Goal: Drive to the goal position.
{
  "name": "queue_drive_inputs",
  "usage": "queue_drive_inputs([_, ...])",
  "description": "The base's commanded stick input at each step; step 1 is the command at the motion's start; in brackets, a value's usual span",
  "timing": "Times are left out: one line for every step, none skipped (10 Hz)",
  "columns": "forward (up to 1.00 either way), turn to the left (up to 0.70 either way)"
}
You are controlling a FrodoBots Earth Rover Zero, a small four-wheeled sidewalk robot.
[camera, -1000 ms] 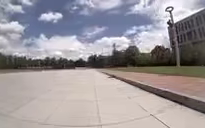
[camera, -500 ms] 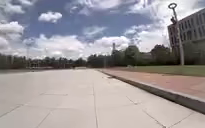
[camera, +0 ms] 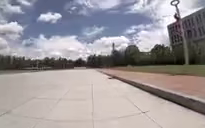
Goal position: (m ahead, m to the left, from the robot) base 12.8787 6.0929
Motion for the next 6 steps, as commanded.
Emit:
queue_drive_inputs([0.7,0.0])
queue_drive_inputs([0.7,0.0])
queue_drive_inputs([0.7,0.0])
queue_drive_inputs([0.7,0.0])
queue_drive_inputs([0.7,0.19])
queue_drive_inputs([0.7,0.33])
